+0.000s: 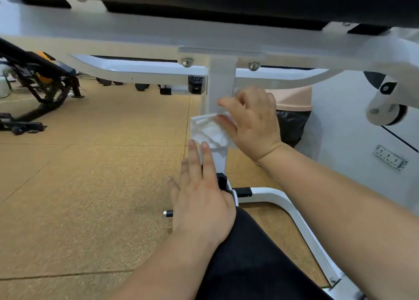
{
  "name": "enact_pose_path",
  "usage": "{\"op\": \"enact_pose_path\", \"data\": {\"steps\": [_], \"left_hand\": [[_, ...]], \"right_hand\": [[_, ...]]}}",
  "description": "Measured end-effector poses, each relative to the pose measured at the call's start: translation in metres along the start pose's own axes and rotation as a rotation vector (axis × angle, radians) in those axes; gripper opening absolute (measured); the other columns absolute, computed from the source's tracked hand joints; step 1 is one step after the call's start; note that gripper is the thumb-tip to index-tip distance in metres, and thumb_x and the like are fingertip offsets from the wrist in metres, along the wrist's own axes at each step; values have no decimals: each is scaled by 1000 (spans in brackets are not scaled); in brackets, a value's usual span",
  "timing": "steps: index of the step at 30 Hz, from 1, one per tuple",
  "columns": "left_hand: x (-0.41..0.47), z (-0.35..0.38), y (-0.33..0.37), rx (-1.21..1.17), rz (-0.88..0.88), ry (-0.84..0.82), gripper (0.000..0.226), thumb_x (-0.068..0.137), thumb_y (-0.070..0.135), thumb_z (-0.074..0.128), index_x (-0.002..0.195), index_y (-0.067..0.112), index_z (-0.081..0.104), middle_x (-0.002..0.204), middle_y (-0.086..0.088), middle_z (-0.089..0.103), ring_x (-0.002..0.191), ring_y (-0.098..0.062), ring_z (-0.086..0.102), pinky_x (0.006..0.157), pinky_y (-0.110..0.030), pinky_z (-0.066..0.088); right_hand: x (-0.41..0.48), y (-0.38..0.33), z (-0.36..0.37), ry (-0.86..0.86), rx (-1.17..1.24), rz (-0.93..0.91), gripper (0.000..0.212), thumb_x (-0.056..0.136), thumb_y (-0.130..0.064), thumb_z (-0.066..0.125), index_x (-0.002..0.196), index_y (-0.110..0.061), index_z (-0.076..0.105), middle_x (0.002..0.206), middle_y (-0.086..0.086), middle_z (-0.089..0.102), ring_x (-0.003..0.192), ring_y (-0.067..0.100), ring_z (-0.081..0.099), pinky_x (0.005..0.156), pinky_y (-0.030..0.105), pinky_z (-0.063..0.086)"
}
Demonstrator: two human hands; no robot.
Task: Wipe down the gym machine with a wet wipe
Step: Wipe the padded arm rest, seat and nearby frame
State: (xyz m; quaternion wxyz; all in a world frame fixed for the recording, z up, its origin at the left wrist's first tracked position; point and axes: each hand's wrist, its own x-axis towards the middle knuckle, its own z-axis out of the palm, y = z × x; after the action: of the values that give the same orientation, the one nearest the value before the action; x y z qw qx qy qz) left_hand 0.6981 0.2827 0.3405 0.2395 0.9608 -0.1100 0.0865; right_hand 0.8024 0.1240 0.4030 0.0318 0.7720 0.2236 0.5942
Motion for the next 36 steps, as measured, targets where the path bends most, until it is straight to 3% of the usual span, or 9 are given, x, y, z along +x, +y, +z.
{"op": "enact_pose_path", "data": {"steps": [2, 4, 6, 9, 15, 19, 25, 33, 36], "left_hand": [[1, 1, -2, 2, 9, -1, 94, 99, 32, 42, 154, 24, -33, 160, 2, -43, 158, -26, -9, 126, -58, 4], [2, 2, -3, 11, 8, -8, 93, 99, 31, 43, 156, 23, -29, 162, 1, -40, 158, -27, -6, 126, -58, 7], [2, 2, -3, 19, 15, -10, 90, 99, 30, 43, 158, 21, -25, 164, -1, -36, 158, -27, -4, 126, -58, 9], [1, 0, -2, 4, 17, -27, 88, 99, 28, 43, 160, 20, -20, 166, -2, -32, 158, -27, -4, 126, -57, 10], [2, 0, -4, -13, -8, -50, 88, 99, 31, 46, 161, 22, -16, 167, -4, -28, 158, -28, -1, 127, -54, 8], [4, 1, -4, -13, -18, -79, 89, 97, 31, 47, 161, 23, -15, 168, -5, -25, 158, -29, 0, 128, -52, 8], [6, 2, -6, -34, -36, -96, 89, 97, 33, 48, 162, 22, -12, 169, -4, -22, 157, -29, 3, 127, -50, 14], [6, 1, -7, -102, -63, -55, 82, 100, 34, 40, 162, 16, -10, 171, -4, -12, 158, -27, 5, 127, -49, 16], [6, 1, -5, -52, -77, -106, 82, 100, 34, 40, 163, 12, -8, 172, -6, -11, 157, -28, 7, 126, -48, 18]], "right_hand": [[-8, -5, 2, -24, 33, -17, 12, 90, -9, 71, 99, -13, 65, 81, 12, 55, 69, 32, 50, 58, 43, 44], [-17, -13, 3, -65, 41, 5, 11, 83, 1, 74, 88, -8, 70, 78, 12, 58, 65, 29, 53, 49, 40, 45], [-24, -18, 3, -99, 75, 14, 7, 84, 3, 73, 87, -3, 71, 83, 13, 61, 69, 30, 56, 52, 39, 47], [-32, -17, 2, -99, 115, -59, 7, 91, 6, 65, 94, 2, 70, 97, 19, 65, 82, 36, 61, 72, 45, 51], [-49, -11, -3, -188, 23, -135, 27, 96, -5, 61, 122, 0, 68, 132, 21, 63, 122, 40, 60, 102, 51, 48], [-24, -3, -8, -356, -28, -228, 60, 97, -36, 59, 147, -4, 51, 162, 19, 37, 153, 37, 29, 124, 59, 23], [37, 11, -9, -421, -194, -232, 92, 97, -66, 40, 165, -11, 11, 170, 25, 3, 158, 41, 1, 128, 53, 5], [-59, 26, -9, -640, -175, -676, 79, 107, -57, 31, 164, -6, 11, 172, 15, 4, 160, 31, 1, 129, 49, 8], [-19, 31, -11, -573, -186, -641, 79, 107, -56, 35, 164, -6, 13, 172, 15, 8, 159, 31, 5, 129, 48, 4]]}}
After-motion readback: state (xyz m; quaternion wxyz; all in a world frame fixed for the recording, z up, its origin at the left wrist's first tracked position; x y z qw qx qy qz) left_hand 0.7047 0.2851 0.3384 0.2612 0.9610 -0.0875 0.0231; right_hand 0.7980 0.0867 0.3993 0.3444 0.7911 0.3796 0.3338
